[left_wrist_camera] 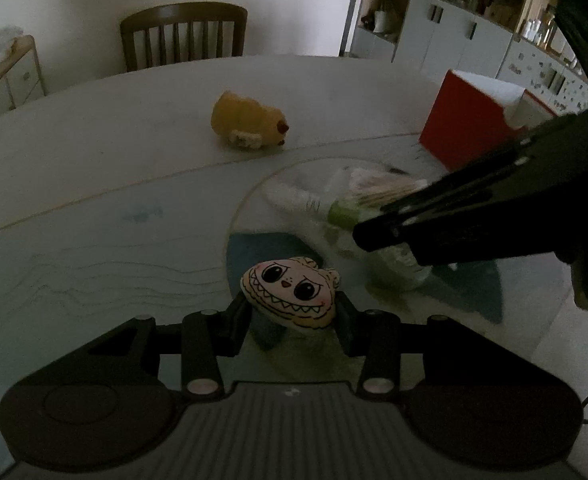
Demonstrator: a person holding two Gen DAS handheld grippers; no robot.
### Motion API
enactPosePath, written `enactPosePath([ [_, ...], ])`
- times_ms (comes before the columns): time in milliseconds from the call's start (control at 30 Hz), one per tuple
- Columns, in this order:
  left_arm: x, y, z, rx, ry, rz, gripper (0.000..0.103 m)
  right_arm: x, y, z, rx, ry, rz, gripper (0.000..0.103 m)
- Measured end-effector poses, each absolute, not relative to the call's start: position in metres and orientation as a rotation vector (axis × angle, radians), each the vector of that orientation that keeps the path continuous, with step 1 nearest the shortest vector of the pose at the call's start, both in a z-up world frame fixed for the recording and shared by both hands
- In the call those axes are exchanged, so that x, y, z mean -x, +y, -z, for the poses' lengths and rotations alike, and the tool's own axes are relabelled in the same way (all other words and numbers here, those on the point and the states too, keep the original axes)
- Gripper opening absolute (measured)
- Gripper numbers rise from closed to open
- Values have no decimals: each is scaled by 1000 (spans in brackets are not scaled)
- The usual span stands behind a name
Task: Organize objects
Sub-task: 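Carry the plush and tube with both tools into the red shoebox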
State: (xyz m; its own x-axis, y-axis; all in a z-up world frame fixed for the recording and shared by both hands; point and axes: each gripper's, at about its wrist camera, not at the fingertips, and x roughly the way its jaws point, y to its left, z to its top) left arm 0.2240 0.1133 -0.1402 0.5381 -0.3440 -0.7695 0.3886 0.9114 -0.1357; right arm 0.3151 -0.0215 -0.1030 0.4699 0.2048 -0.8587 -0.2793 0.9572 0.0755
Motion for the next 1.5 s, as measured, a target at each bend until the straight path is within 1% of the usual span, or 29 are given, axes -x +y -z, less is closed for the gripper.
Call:
enactPosePath([
  [300, -213, 102, 101, -29, 860, 472, 43, -275, -55, 70, -81, 991, -282, 18],
  [667, -197, 64, 71, -43, 842, 566, 43, -224, -109, 35, -150, 929, -206, 17],
  [1200, -206, -40, 25, -99, 758, 692, 43, -211, -228, -35, -127, 743, -31, 17],
  [1500, -220, -118, 14, -158, 760, 725, 43, -218, -305, -44, -128, 692, 48, 17],
])
